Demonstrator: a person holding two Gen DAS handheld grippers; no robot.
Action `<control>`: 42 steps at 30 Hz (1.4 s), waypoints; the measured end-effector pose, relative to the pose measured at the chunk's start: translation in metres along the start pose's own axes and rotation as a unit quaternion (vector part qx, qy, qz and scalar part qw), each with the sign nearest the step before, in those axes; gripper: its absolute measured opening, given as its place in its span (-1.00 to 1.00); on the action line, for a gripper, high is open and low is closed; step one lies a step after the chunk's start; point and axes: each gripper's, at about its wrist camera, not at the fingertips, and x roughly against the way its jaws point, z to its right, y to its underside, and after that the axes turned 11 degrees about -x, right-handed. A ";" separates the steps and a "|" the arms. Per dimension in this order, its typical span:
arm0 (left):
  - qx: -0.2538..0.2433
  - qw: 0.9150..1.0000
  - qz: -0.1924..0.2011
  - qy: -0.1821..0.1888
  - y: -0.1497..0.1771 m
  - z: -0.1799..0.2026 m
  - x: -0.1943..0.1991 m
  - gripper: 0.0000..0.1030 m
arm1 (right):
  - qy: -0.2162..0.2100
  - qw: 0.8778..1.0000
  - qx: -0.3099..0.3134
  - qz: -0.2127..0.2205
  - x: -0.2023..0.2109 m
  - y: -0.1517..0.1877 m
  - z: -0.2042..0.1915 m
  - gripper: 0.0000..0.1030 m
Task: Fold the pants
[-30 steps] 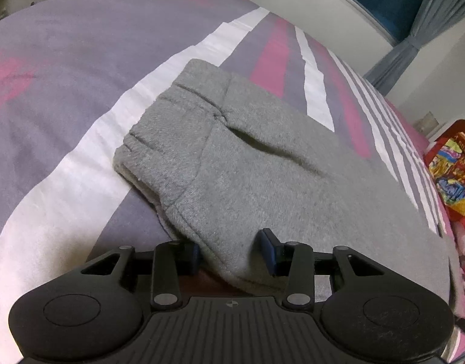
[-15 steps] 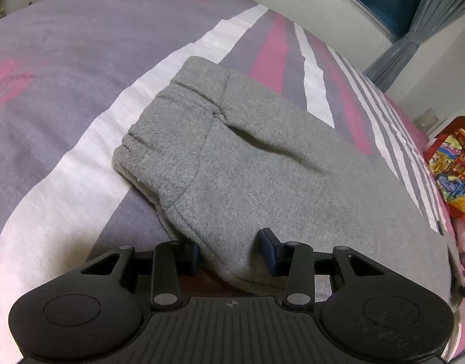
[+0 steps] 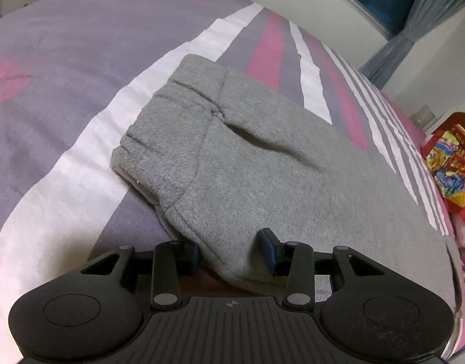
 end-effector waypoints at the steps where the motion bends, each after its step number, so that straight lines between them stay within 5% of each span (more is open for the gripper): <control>1: 0.000 1.000 0.000 -0.001 0.001 0.001 0.000 -0.20 | 0.012 0.999 0.033 0.001 -0.010 -0.005 -0.009 -0.29; 6: -0.002 1.000 -0.004 -0.002 -0.001 0.001 0.000 -0.20 | 0.065 0.988 0.135 -0.038 -0.077 -0.021 -0.030 -0.30; 8: -0.002 1.000 -0.006 -0.001 -0.003 0.000 0.000 -0.20 | 0.070 0.987 0.138 -0.035 -0.084 -0.027 -0.028 -0.58; 9: -0.002 1.000 -0.007 0.000 -0.003 -0.001 0.000 -0.20 | 0.059 0.991 0.114 -0.026 -0.080 -0.031 -0.022 -0.95; 15: -0.001 1.000 0.000 0.004 0.000 -0.002 0.000 -0.20 | 0.026 0.994 -0.076 0.069 -0.006 -0.038 0.050 -0.91; 20: 0.001 1.000 0.003 0.004 0.002 -0.002 0.000 -0.20 | -0.019 0.953 -0.287 0.093 0.018 0.014 0.133 -0.93; 23: 0.000 1.000 0.000 0.000 0.001 -0.001 0.000 -0.20 | -0.026 0.925 -0.377 0.044 -0.009 0.054 0.169 -0.94; 26: -0.001 1.000 -0.005 -0.003 -0.001 0.001 0.000 -0.20 | -0.050 0.908 -0.414 0.036 -0.015 0.075 0.185 -0.90; 28: -0.001 1.000 -0.005 -0.004 -0.001 0.002 0.000 -0.20 | -0.041 0.904 -0.422 0.059 -0.005 0.077 0.190 -0.54; 30: 0.000 1.000 -0.004 -0.006 -0.001 0.003 0.000 -0.20 | -0.050 0.892 -0.445 0.062 -0.004 0.076 0.200 -0.45; 36: 0.002 1.000 -0.003 -0.007 -0.001 0.003 0.000 -0.20 | -0.049 0.874 -0.484 0.010 -0.022 0.061 0.214 -0.47; 37: 0.002 1.000 -0.003 -0.006 -0.001 0.002 0.000 -0.20 | -0.050 0.875 -0.482 0.006 -0.024 0.058 0.215 -0.62; 39: 0.002 1.000 -0.004 -0.007 -0.001 0.002 0.000 -0.20 | -0.042 0.879 -0.475 0.011 -0.023 0.053 0.214 -0.91; 42: 0.002 1.000 -0.004 -0.006 -0.002 0.001 0.000 -0.20 | -0.062 0.876 -0.476 0.052 0.001 0.055 0.210 -0.92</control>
